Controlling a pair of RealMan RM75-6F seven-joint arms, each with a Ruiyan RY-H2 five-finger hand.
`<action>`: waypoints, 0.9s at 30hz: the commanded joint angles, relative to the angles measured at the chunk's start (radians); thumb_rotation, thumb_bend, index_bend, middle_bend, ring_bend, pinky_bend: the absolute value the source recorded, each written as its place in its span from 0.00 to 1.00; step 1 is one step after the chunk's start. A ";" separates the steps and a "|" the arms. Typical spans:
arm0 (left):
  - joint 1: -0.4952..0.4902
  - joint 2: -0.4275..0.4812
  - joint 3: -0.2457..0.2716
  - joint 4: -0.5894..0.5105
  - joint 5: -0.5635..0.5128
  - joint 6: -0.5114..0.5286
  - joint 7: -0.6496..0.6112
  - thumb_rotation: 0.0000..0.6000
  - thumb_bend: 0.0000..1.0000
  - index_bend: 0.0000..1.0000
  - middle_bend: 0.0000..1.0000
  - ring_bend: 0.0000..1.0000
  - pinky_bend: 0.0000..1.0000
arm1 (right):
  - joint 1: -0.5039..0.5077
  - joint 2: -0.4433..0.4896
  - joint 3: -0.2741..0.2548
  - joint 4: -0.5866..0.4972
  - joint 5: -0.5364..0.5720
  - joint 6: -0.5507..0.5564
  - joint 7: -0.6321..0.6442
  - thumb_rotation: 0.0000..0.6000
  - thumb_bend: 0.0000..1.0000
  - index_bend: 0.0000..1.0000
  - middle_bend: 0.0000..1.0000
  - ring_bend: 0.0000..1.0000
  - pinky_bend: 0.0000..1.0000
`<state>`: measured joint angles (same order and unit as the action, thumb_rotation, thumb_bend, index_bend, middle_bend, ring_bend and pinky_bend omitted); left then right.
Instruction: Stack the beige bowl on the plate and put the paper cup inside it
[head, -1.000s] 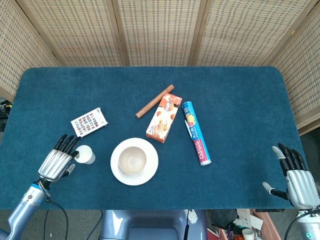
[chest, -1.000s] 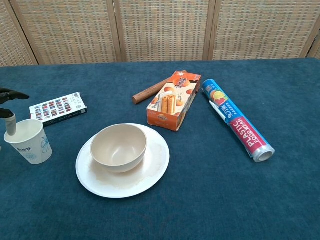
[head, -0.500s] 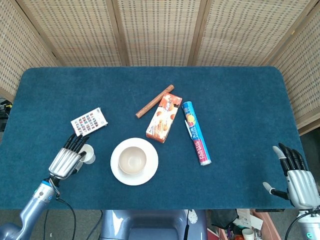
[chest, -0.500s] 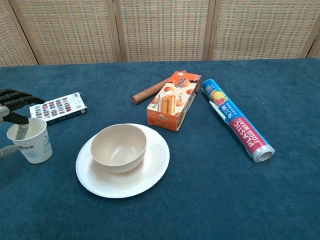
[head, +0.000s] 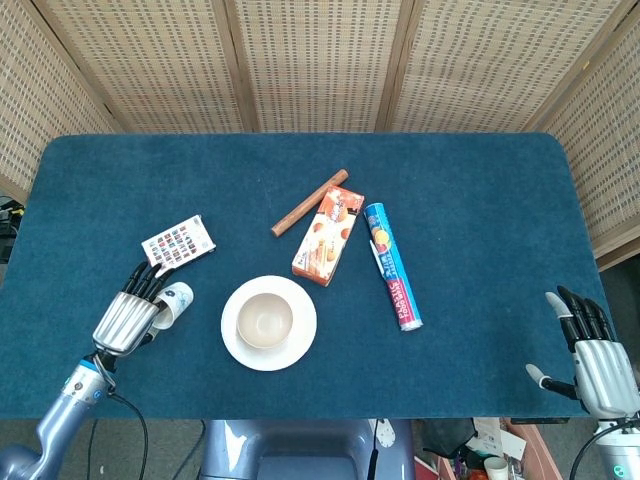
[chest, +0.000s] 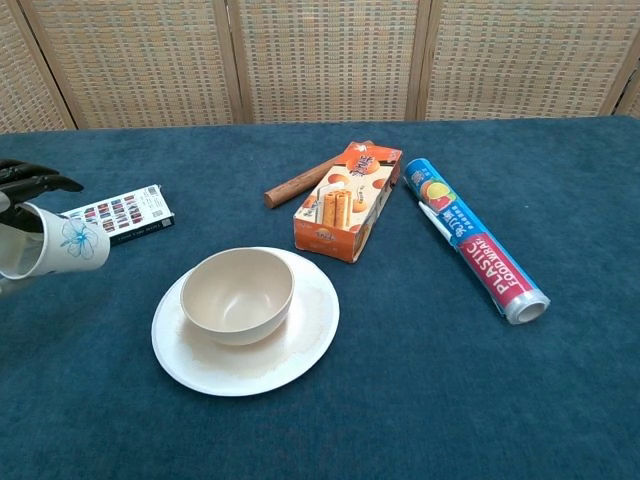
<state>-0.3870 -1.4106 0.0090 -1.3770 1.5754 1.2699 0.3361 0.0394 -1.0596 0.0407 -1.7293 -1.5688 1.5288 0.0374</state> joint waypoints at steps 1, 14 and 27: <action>-0.017 0.017 -0.016 -0.038 -0.004 -0.014 0.009 1.00 0.37 0.65 0.10 0.00 0.01 | 0.001 0.000 0.001 0.000 0.002 -0.001 0.000 1.00 0.15 0.00 0.00 0.00 0.00; -0.145 0.091 -0.081 -0.354 -0.075 -0.197 0.168 1.00 0.37 0.65 0.10 0.00 0.01 | -0.003 0.007 0.006 0.005 0.009 0.007 0.022 1.00 0.15 0.00 0.00 0.00 0.00; -0.284 0.144 -0.137 -0.546 -0.434 -0.366 0.444 1.00 0.37 0.65 0.10 0.00 0.01 | -0.008 0.016 0.010 0.013 0.012 0.016 0.058 1.00 0.15 0.00 0.00 0.00 0.00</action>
<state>-0.6311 -1.2792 -0.1159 -1.8828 1.2151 0.9343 0.7157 0.0315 -1.0440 0.0509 -1.7168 -1.5564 1.5445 0.0959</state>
